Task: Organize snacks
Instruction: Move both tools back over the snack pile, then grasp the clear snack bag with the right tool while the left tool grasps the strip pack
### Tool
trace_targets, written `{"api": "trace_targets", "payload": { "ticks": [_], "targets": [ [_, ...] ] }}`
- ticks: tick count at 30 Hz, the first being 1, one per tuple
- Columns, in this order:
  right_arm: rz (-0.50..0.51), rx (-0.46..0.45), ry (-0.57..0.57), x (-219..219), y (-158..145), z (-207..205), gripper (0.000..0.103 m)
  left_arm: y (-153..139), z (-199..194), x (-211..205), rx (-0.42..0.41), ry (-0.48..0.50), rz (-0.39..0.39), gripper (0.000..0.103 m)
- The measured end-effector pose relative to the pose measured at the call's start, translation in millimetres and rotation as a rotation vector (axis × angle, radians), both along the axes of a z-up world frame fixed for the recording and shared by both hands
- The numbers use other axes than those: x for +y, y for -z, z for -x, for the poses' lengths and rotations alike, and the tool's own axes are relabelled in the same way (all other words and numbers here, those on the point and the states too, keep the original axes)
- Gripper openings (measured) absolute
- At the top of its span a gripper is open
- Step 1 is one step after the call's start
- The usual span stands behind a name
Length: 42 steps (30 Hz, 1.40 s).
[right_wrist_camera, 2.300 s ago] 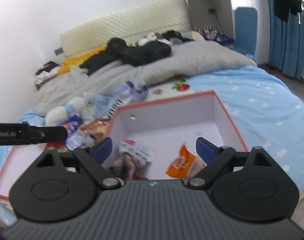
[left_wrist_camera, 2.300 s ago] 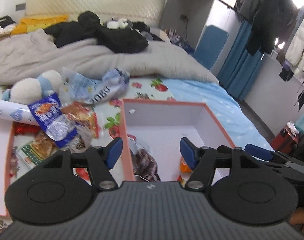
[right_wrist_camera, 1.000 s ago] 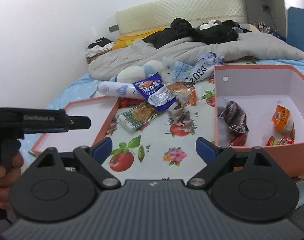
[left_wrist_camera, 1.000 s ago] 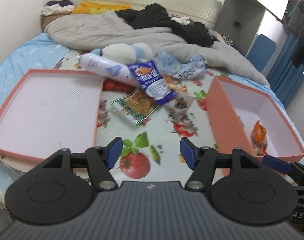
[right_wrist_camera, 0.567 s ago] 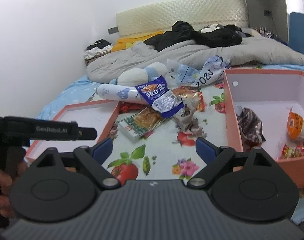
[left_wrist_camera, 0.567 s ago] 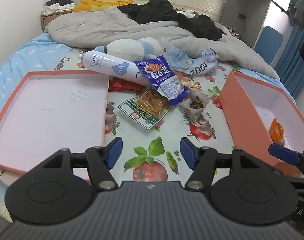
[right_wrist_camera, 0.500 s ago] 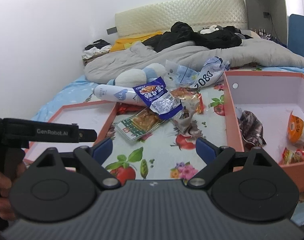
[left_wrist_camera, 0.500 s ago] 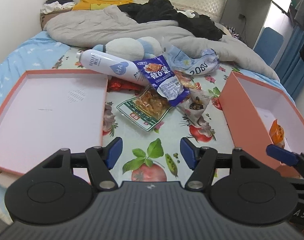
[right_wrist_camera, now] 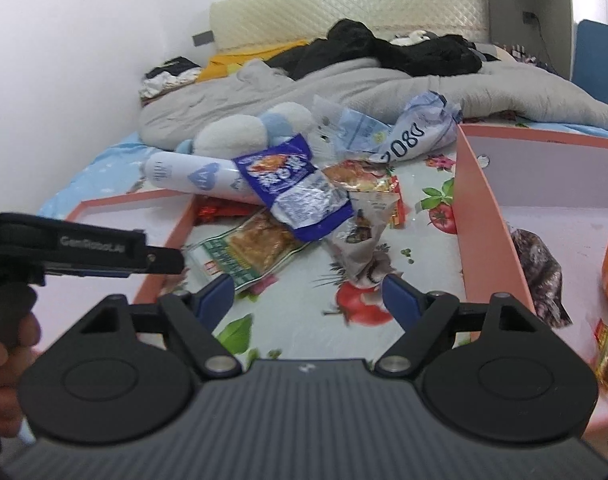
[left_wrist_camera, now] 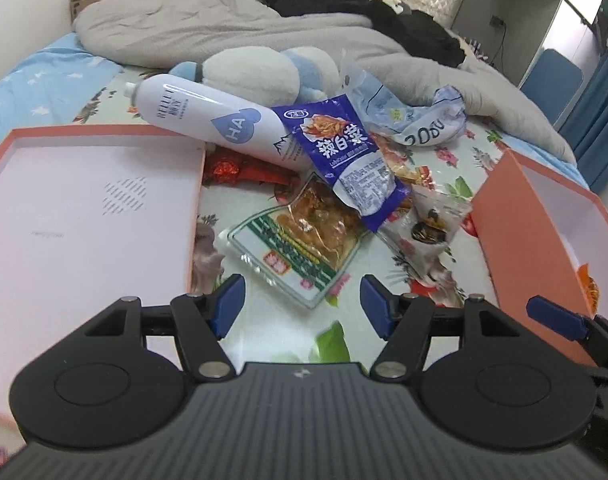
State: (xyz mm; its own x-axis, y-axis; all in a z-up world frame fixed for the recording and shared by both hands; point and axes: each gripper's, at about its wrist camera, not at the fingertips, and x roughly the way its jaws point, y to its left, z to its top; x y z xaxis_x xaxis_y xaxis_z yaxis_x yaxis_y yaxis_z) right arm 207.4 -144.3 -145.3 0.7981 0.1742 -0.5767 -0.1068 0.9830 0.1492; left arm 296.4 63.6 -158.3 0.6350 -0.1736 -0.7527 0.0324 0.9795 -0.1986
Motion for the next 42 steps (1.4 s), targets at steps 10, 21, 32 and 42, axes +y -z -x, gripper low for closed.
{"api": "trace_targets", "payload": {
  "ticks": [10,21,32,42],
  "targets": [
    [-0.020,0.065,0.075,-7,30,-67,0.078,33,-81,-19,0.071,0.174,-0.113,0.092],
    [-0.110,0.107,0.158,-25,55,-113,0.073,68,-118,-44,0.038,0.358,-0.209,0.095],
    [-0.191,0.174,0.158,-33,69,-137,0.057,95,-126,-60,-0.074,0.429,-0.322,0.095],
    [-0.205,0.183,0.152,-33,65,-132,0.020,95,-126,-59,-0.045,0.393,-0.251,0.069]
  ]
}}
